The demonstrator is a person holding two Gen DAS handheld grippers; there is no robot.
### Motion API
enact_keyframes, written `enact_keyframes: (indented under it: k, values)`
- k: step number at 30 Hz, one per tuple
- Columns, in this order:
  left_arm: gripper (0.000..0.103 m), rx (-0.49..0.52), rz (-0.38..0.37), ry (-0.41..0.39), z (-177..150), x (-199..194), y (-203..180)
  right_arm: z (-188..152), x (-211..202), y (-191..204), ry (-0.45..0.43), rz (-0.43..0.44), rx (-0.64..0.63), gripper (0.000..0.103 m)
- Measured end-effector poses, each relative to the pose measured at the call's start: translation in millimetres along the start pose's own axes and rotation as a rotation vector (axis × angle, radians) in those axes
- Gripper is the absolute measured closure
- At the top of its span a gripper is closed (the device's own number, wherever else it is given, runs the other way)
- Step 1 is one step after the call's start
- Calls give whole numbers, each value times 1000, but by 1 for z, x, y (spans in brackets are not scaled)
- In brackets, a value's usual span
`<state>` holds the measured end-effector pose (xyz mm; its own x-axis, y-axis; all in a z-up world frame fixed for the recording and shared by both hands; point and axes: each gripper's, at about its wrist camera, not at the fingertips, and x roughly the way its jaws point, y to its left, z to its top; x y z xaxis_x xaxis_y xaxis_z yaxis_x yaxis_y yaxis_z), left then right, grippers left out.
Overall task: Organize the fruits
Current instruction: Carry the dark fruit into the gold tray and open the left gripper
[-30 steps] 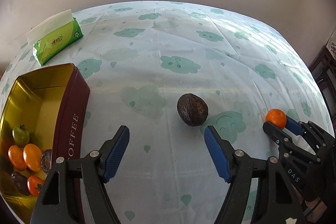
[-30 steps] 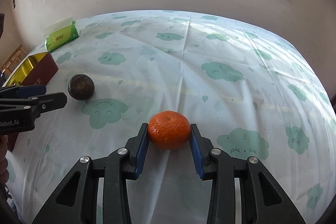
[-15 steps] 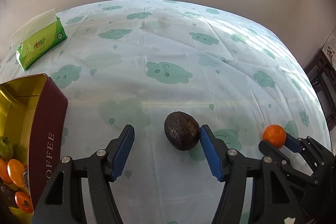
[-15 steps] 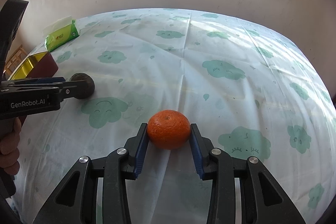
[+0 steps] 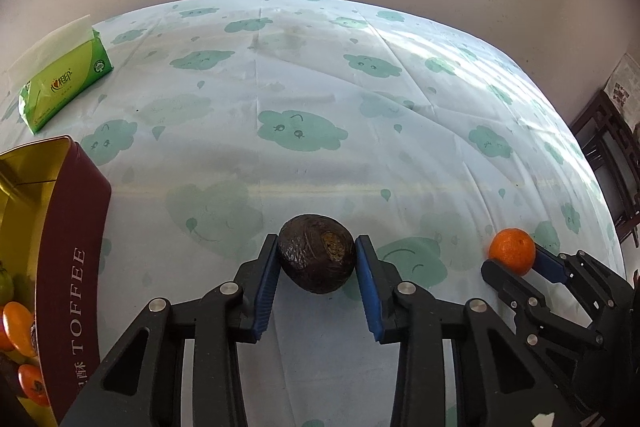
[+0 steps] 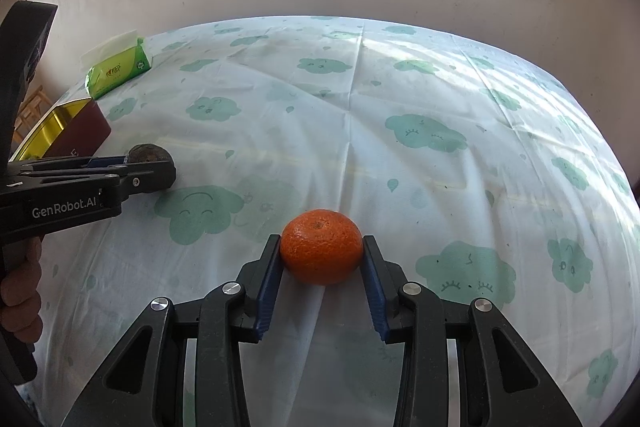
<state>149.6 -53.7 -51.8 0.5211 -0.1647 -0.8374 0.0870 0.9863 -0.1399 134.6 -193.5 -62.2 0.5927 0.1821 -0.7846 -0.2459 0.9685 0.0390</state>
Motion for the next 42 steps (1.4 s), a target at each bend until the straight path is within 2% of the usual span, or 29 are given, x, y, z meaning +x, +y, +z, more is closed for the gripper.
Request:
enact_keyframes:
  k: [3,24,34,42]
  values:
    - [69,15,26,9,-5,-4,0,0,1,0,0,-2,-2,64]
    - [69,-4,29,35,-43,-43,15,0,2,3,2,-14,-14,63]
    - [69,-17,44,18,-52,-72,28,0,2,3,2,-14,-14,63]
    - [69,-57,57,-10,-57,-99,54,0,2,3,2,-14,-15,62]
